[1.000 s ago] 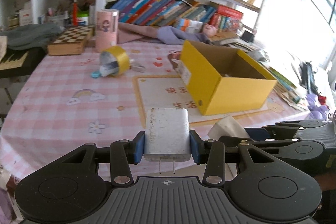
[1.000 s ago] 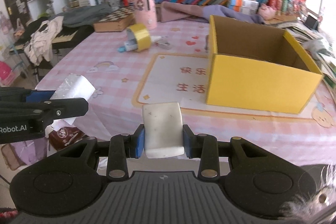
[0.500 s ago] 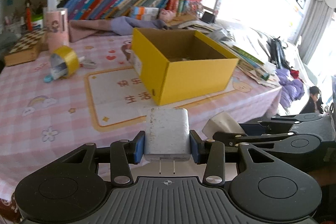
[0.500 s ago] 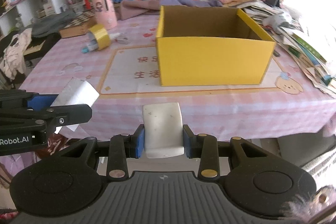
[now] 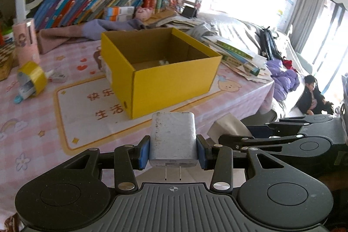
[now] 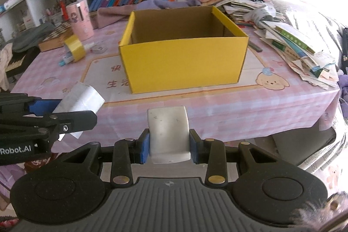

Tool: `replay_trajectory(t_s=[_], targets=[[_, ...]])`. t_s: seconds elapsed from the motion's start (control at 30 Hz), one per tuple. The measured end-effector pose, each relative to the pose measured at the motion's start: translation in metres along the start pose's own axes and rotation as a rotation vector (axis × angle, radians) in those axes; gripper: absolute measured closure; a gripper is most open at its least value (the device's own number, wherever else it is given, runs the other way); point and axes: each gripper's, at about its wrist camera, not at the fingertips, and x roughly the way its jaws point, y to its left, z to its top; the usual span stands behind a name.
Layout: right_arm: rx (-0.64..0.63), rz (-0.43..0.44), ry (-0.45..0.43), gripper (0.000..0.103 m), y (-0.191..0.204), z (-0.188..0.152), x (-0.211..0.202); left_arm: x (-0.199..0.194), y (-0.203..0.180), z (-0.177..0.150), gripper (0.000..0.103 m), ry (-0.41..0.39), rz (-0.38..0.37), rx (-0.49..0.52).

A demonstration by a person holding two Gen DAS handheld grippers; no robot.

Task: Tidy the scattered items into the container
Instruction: 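Lift the sponge and cube charger and carry both over the yellow box, then open the left gripper to drop the cube while the right drops the sponge into the box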

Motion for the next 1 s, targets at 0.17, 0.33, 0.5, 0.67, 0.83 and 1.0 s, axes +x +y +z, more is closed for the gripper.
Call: replay_trajectory(t_s=[0.17, 0.33, 0.5, 0.67, 0.83, 1.0], targets=[[0.008, -0.018, -0.001, 0.069, -0.011, 0.006, 0.004, 0.012, -0.010, 0.010, 0.061, -0.001, -0.026, 0.039], [0.020, -0.033, -0.002, 0.069, -0.022, 0.014, 0.010, 0.024, -0.013, 0.019, 0.061, 0.001, -0.038, 0.044], [0.019, -0.037, -0.004, 0.069, -0.032, 0.023, 0.016, 0.036, -0.016, 0.029, 0.061, 0.001, -0.046, 0.052], [0.022, -0.034, -0.026, 0.069, -0.044, 0.036, 0.023, 0.044, -0.019, 0.042, 0.061, -0.021, -0.045, 0.070], [0.000, -0.029, -0.093, 0.069, -0.055, 0.058, 0.025, 0.048, -0.022, 0.061, 0.061, -0.078, -0.017, 0.095], [-0.023, -0.023, -0.172, 0.069, -0.069, 0.089, 0.027, 0.056, -0.027, 0.083, 0.061, -0.131, 0.020, 0.121]])
